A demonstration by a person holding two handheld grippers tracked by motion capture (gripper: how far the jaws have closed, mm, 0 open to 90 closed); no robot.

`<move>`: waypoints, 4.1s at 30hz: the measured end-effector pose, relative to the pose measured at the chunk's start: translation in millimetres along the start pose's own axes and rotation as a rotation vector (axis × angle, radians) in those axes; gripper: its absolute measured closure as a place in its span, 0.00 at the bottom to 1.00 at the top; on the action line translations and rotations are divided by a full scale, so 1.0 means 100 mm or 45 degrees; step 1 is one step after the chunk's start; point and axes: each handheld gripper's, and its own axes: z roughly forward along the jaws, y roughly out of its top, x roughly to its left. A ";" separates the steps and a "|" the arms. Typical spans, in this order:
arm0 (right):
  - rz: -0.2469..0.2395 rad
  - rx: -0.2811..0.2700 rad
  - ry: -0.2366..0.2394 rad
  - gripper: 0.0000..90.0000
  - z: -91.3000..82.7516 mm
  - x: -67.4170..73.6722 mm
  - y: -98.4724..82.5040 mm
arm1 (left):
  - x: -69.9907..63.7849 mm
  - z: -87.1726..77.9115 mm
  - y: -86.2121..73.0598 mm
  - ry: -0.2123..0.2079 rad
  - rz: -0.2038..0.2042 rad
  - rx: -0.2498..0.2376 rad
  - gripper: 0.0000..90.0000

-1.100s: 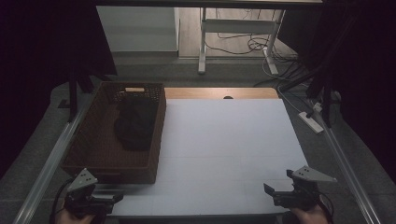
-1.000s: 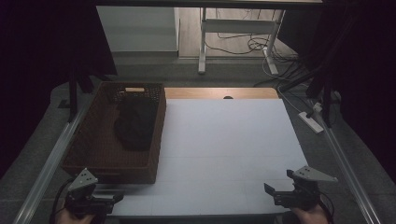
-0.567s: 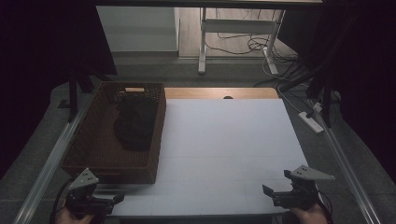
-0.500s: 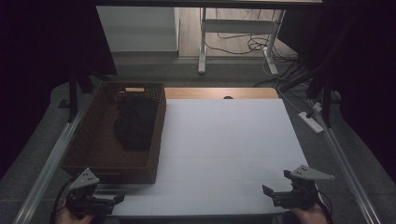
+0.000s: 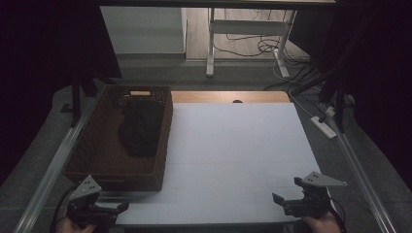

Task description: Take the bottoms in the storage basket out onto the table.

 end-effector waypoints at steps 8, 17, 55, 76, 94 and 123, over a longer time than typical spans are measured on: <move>0.003 0.007 0.006 0.00 0.01 0.00 0.00 | 0.00 -0.03 0.01 0.020 0.020 -0.011 0.00; 0.010 0.021 0.021 0.00 0.02 -0.01 0.00 | -0.03 -0.10 0.06 0.006 0.042 -0.056 0.00; 0.013 0.044 0.023 0.00 0.04 -0.02 0.01 | 0.10 -0.21 0.50 -0.104 0.150 -0.083 0.00; 0.013 0.058 0.020 0.00 0.05 -0.01 0.01 | 0.27 -0.04 0.77 -0.148 0.102 -0.071 0.00; 0.013 0.063 0.023 0.00 0.05 -0.01 0.01 | 0.54 0.14 1.01 -0.148 0.028 -0.037 0.00; 0.013 0.071 0.031 0.00 0.06 -0.02 0.02 | 0.93 0.45 1.49 -0.034 0.027 -0.005 0.00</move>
